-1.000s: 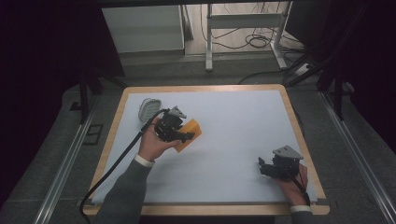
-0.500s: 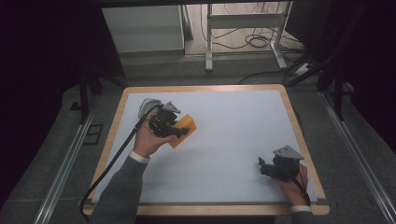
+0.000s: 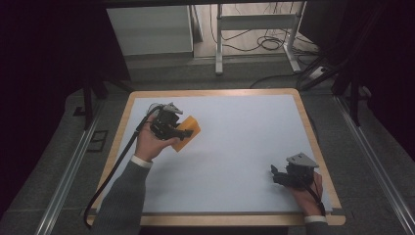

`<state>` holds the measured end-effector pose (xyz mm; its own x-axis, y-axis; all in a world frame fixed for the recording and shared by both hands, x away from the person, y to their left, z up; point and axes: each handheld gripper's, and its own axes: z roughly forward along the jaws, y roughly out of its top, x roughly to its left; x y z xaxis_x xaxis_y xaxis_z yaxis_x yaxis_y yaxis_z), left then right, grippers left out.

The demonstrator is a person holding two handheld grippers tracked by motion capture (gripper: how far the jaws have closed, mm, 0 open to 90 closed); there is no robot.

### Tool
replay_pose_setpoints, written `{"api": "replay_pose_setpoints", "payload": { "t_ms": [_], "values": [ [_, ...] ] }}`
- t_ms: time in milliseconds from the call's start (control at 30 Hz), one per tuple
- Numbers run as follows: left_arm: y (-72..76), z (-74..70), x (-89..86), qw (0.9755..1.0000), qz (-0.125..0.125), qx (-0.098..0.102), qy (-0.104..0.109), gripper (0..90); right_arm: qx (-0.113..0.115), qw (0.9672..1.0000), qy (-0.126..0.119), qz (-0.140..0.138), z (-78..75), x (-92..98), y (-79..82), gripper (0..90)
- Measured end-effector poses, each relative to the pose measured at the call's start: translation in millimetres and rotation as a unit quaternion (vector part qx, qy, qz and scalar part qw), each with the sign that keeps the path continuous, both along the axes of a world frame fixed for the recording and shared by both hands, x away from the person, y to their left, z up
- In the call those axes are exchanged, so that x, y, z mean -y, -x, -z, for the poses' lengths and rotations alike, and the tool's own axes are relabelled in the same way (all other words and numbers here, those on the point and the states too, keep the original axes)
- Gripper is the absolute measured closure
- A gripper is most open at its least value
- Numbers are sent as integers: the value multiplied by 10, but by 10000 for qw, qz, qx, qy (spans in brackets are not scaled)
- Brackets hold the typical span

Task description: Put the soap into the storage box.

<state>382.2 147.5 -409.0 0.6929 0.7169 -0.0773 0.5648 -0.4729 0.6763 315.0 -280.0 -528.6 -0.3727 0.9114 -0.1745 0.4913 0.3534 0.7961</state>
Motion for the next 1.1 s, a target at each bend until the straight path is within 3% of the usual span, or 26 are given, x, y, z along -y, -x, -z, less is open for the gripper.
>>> {"api": "replay_pose_setpoints", "payload": {
  "t_ms": [900,1100],
  "values": [
    [-242,14,-307,9985,-541,-49,93,610,4,10000,22,55,2,-5,-2,93],
    [-289,9,-379,9973,-734,11,15,611,11,10000,34,54,2,-6,-1,92]
  ]
}}
